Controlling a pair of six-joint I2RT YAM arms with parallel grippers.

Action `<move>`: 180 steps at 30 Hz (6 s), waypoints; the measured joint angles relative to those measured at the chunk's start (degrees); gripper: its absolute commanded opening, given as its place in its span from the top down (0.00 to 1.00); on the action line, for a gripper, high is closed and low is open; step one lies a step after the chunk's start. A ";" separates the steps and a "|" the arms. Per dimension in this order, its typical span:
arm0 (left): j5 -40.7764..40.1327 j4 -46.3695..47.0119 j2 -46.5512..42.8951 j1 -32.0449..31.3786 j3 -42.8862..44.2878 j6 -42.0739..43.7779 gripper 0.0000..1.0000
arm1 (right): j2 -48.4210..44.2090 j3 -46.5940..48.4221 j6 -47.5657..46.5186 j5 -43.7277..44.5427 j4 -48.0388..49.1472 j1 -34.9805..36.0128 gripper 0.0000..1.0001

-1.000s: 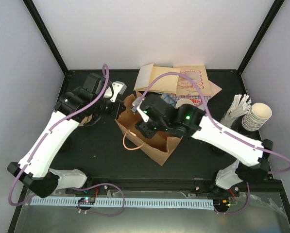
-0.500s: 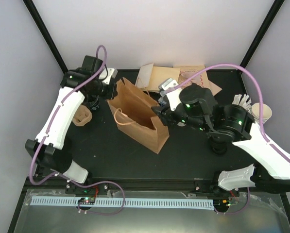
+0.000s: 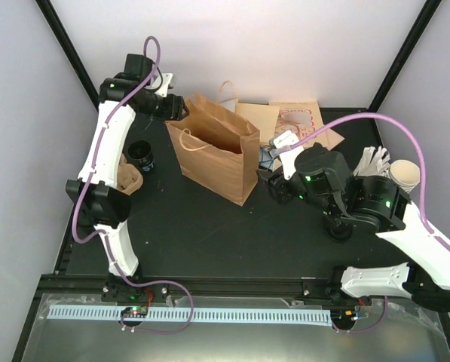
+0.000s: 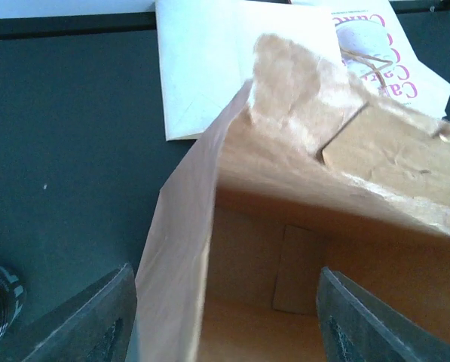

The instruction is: Pack the takeout coffee

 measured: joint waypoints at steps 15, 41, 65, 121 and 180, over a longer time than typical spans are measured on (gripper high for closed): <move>-9.70 8.46 -44.33 6.82 -36.96 -2.49 0.24 | -6.93 -11.28 2.32 -0.11 4.48 0.00 0.29; -20.28 25.38 -20.44 14.62 -62.69 -5.07 0.28 | -17.88 -30.40 7.54 -4.37 13.88 -0.22 0.29; -21.24 25.44 -10.64 14.60 -57.94 -5.95 0.73 | -18.23 -30.40 7.85 -5.99 14.58 -0.22 0.29; -36.52 13.88 -14.93 8.04 -53.46 -3.54 0.90 | -17.81 -31.12 8.37 -7.28 14.47 -0.22 0.29; -51.93 2.49 -21.81 1.42 -53.11 -7.23 0.98 | -17.66 -32.09 10.27 -9.77 15.15 -0.22 0.29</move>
